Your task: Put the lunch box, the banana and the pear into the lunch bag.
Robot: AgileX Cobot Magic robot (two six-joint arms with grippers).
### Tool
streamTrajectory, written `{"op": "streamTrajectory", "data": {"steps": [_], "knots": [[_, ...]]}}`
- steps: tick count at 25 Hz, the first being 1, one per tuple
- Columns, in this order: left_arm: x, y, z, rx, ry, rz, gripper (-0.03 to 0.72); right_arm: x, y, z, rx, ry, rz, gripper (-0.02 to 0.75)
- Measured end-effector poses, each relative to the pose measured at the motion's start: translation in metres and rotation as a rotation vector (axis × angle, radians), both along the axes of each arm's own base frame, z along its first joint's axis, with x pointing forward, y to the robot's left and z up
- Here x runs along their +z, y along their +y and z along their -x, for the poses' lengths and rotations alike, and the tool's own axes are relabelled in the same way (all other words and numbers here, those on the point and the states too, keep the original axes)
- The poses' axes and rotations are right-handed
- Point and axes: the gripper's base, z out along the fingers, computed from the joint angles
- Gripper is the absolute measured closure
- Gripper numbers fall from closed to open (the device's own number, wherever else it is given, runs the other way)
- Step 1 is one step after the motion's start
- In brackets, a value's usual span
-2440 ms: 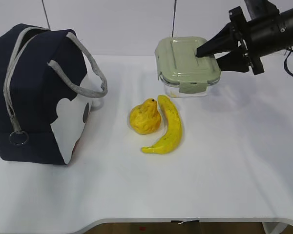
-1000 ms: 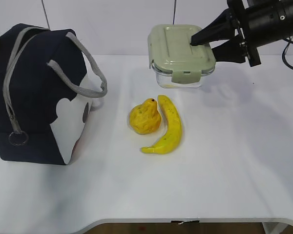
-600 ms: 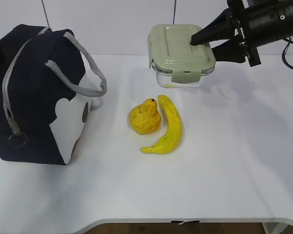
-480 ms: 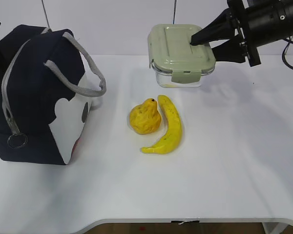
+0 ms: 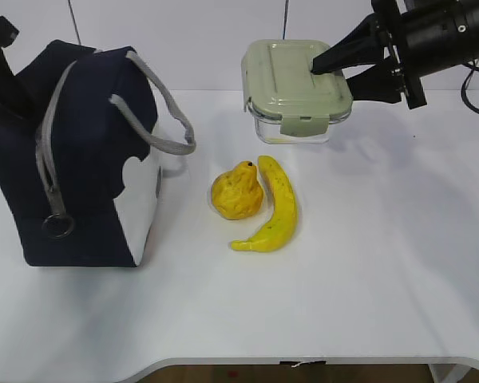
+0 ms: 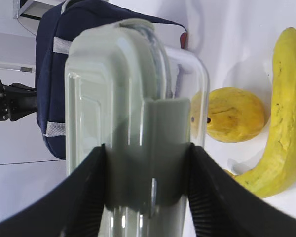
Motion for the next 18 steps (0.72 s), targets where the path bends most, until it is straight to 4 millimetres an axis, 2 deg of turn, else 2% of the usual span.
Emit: {"op": "streamTrajectory", "data": {"steps": [5, 12, 18], "knots": [[0.004, -0.010, -0.002, -0.010, -0.007, 0.135, 0.666, 0.002, 0.000, -0.001, 0.000, -0.008, 0.000, 0.369], [0.004, -0.030, 0.000, -0.064, -0.006, 0.161, 0.667, 0.028, 0.002, -0.007, -0.013, -0.070, -0.015, 0.369], [0.005, -0.048, 0.002, -0.111, -0.024, 0.168, 0.667, 0.049, 0.027, -0.006, 0.030, -0.114, -0.096, 0.369]]}}
